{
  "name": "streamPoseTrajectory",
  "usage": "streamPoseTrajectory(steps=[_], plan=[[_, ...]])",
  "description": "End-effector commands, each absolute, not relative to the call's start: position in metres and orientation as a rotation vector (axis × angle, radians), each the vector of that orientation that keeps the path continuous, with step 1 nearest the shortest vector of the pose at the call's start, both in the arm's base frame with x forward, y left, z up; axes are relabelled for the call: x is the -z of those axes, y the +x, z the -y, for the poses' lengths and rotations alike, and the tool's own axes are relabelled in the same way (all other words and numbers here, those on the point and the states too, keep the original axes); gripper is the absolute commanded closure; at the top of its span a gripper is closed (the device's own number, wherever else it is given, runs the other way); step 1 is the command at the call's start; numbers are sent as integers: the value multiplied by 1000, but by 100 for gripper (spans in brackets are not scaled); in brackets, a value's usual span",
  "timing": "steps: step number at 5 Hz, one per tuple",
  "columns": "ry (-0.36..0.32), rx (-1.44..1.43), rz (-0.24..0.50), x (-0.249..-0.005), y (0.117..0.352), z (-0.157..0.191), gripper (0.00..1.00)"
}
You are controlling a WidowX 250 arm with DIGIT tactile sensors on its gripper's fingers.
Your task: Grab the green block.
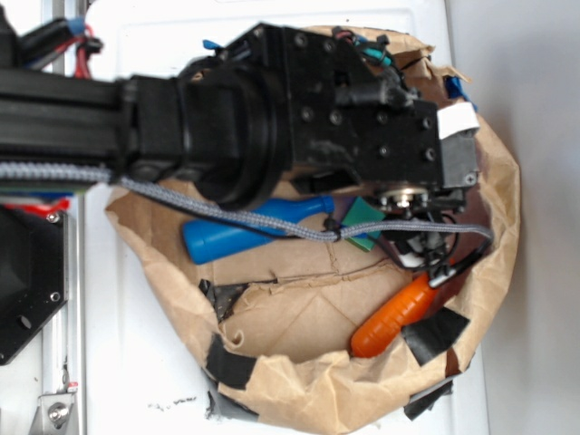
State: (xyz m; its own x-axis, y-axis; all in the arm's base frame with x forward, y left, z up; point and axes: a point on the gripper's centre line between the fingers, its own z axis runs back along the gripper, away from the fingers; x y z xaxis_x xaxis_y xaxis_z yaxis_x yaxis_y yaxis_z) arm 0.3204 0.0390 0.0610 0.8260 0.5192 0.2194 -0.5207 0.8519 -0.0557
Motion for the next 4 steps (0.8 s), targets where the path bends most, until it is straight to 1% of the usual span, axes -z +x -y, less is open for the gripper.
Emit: streamPoseTrajectory(steps=[1,2,3,4], plan=[[36,-571,260,-43,320,-46,0],[19,-568,247,-39,317,-47,0],[26,-547,239,-37,318,-47,0],[30,-552,235,-37,318,-47,16]])
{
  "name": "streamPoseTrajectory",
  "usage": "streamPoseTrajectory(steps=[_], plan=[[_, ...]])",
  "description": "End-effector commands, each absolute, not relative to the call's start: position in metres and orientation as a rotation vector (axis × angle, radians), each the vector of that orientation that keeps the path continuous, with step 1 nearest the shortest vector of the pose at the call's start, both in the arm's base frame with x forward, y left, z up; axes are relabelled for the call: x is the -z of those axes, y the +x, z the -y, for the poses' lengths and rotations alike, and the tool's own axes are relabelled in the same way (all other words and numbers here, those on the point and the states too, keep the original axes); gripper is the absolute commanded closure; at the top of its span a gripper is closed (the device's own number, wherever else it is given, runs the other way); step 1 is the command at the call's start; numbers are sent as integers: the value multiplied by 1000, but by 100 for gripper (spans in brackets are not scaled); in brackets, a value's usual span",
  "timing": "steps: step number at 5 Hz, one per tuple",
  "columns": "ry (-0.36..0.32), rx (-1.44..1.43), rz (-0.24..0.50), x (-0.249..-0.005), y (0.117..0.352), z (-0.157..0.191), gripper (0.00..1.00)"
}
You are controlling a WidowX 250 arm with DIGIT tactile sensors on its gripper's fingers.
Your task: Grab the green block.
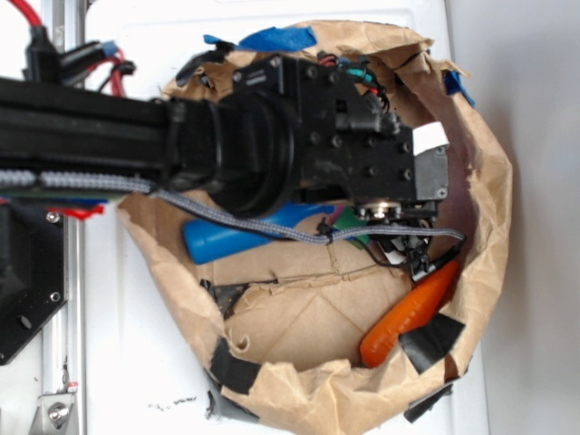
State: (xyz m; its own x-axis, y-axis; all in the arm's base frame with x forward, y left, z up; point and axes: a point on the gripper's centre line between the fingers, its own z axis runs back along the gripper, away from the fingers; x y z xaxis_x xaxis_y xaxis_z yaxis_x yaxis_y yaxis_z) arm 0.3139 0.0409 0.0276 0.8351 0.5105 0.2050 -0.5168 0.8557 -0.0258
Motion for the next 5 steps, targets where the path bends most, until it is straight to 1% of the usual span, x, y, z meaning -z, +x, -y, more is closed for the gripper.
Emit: streamPoseTrajectory(steps=[1,2,3,4,5], plan=[[35,-547,240,-37,318,-47,100],[39,-513,226,-41,320,-47,100],[82,-343,169,-67,314,-36,100],[114,-163,235,-117,290,-19,100],[52,-103,268,-167,274,-17,100]])
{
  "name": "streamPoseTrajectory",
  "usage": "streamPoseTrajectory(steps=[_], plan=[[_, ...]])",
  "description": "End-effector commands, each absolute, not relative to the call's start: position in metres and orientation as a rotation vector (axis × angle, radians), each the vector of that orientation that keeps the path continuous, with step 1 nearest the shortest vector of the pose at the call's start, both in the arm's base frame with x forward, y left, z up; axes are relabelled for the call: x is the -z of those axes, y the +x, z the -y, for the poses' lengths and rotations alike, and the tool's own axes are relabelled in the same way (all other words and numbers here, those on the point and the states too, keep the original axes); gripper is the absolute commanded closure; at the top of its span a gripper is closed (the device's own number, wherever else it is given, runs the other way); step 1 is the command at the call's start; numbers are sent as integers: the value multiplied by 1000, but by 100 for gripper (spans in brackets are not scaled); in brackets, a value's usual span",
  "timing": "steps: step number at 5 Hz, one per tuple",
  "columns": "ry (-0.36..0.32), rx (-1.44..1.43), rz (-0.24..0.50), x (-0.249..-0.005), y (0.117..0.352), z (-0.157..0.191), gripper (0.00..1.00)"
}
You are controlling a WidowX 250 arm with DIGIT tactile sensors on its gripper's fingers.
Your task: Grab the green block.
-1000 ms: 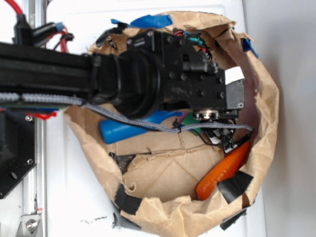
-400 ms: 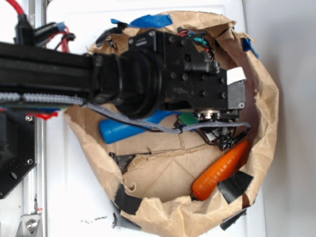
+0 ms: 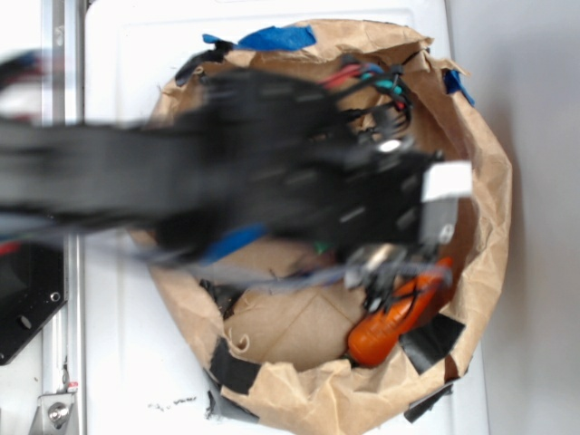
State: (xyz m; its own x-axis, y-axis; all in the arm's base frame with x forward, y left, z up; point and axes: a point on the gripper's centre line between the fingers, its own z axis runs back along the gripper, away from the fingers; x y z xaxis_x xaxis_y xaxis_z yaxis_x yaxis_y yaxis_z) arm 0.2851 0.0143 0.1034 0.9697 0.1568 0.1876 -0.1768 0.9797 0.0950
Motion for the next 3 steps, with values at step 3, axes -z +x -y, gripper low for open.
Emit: streamPoseTrajectory(steps=[3], plan=[[-27,-33,271,-188,265,-19,100]])
